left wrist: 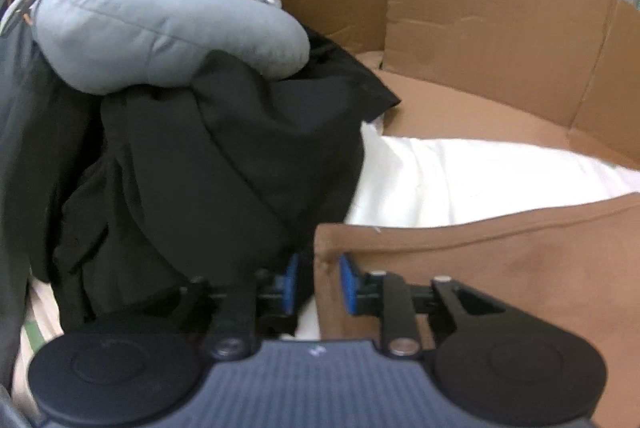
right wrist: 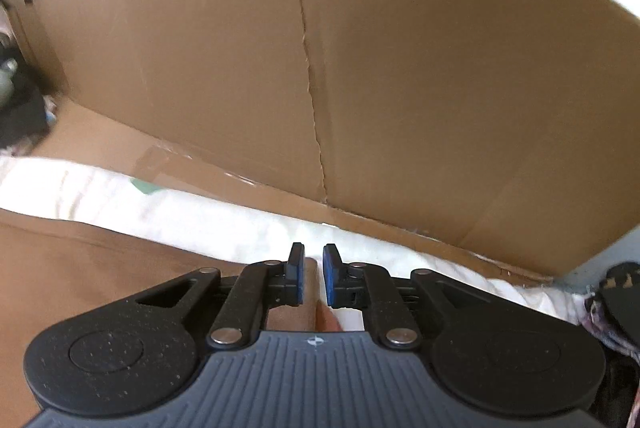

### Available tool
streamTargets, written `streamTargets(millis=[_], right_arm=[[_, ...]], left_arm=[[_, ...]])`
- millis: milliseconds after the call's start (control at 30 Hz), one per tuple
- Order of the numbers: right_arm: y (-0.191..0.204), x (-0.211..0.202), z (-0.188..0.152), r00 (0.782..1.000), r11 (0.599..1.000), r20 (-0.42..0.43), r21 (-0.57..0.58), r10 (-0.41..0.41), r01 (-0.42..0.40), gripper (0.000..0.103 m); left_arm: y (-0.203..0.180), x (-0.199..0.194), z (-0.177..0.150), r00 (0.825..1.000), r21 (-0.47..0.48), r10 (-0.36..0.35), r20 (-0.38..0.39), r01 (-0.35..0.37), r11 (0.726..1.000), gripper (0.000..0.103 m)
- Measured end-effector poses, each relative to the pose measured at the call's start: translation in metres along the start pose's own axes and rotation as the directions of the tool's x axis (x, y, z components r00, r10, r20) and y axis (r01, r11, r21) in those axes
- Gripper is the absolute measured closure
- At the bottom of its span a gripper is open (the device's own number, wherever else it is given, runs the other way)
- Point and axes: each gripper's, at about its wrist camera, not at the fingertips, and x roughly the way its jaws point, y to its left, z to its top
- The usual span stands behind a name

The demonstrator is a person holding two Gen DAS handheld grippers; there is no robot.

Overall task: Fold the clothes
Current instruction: 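Carry the hem over toward the collar with both tools, folding the shirt, then open both tools to release the folded hem onto the shirt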

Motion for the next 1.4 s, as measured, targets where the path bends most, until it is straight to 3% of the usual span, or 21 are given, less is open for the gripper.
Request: streamTargets(millis=[200,467,733,1067,1200,1400], right_arm=[[-0.014,-0.040,-0.022,0.998,0.998,0.032,0.002,0.057,-0.057,0.091],[-0.033,-0.101,-0.072,0.995,0.993,-0.019,0.062,0.097,-0.096,0.091],[-0.036,-0.149,-0.116,0.992,0.985,-0.006,0.123,0.124,-0.123,0.091],[-0.020,-0.188,-0.137,0.987,0.969,0.022,0.187,0.158,-0.160,0.090],[-0.018,-0.197,-0.143,0.990,0.967,0.002,0.210,0.144,-0.141,0.072],[-0.007,-0.212,-0.152,0.989,0.978,-0.016,0.150,0.148,-0.144,0.072]], left_arm=[[-0.004,-0.035,-0.023,0.999,-0.043,-0.035,0.023,0.036,0.998,0.064],[-0.003,-0.088,-0.053,0.998,-0.073,-0.062,0.006,0.063,0.995,0.056],[0.016,-0.131,-0.076,0.999,-0.080,-0.016,-0.052,0.012,0.997,0.054],[0.023,-0.183,-0.088,0.998,-0.098,-0.007,-0.064,0.001,0.995,0.046],[0.016,-0.189,-0.097,0.997,-0.101,-0.024,-0.079,0.016,0.995,0.045],[-0.004,-0.192,-0.111,0.994,-0.118,-0.031,-0.109,0.019,0.993,0.044]])
